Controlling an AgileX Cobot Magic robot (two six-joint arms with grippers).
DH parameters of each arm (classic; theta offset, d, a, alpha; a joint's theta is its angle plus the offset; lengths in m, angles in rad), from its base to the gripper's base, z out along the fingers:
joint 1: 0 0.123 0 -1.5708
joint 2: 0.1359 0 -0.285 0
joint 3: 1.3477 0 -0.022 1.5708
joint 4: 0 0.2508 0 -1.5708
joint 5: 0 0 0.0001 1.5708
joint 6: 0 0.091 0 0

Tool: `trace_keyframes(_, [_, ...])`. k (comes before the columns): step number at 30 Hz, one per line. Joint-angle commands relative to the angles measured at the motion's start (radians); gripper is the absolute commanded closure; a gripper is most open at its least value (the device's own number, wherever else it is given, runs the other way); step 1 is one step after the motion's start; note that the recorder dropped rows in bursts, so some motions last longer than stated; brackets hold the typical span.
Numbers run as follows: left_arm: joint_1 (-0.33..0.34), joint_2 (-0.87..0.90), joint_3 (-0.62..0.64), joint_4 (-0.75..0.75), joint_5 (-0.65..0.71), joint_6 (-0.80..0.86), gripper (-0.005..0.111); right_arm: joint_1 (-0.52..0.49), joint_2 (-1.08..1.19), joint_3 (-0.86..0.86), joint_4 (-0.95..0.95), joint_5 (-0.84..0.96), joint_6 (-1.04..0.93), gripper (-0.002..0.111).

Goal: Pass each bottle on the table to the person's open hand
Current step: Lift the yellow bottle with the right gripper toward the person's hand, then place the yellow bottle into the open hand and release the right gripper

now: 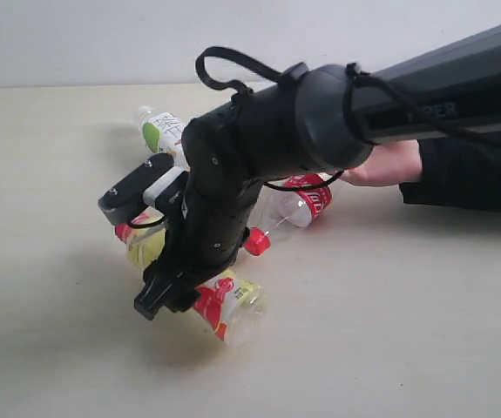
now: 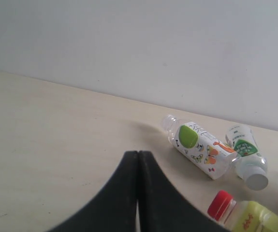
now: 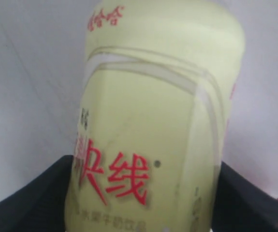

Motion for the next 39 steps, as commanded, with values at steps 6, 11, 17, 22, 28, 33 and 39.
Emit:
trace_keyframes(6, [-0.004, -0.005, 0.0, -0.006, -0.005, 0.002, 0.107, -0.032, -0.35, -0.004, -0.032, 0.118, -0.032, 0.108])
trace_keyframes(11, [-0.004, -0.005, 0.0, -0.006, -0.005, 0.002, 0.107, -0.252, -0.475, -0.004, -0.031, 0.267, -0.031, 0.108])
trace_keyframes(17, [-0.004, -0.005, 0.0, -0.006, -0.005, 0.002, 0.107, -0.473, -0.502, 0.024, -0.019, 0.291, -0.031, 0.108])
trace_keyframes(22, [-0.004, -0.005, 0.0, -0.006, -0.005, 0.002, 0.107, -0.601, -0.47, 0.039, 0.034, 0.298, -0.026, 0.108])
trace_keyframes(28, [-0.004, -0.005, 0.0, -0.006, -0.005, 0.002, 0.107, -0.612, -0.424, 0.039, 0.044, 0.317, -0.021, 0.108])
trace_keyframes(33, [-0.004, -0.005, 0.0, -0.006, -0.005, 0.002, 0.107, -0.61, -0.375, 0.039, 0.057, 0.274, 0.021, 0.108])
trace_keyframes(39, [-0.004, -0.005, 0.0, -0.006, -0.005, 0.002, 0.107, -0.61, -0.34, 0.039, 0.088, 0.237, 0.011, 0.108])
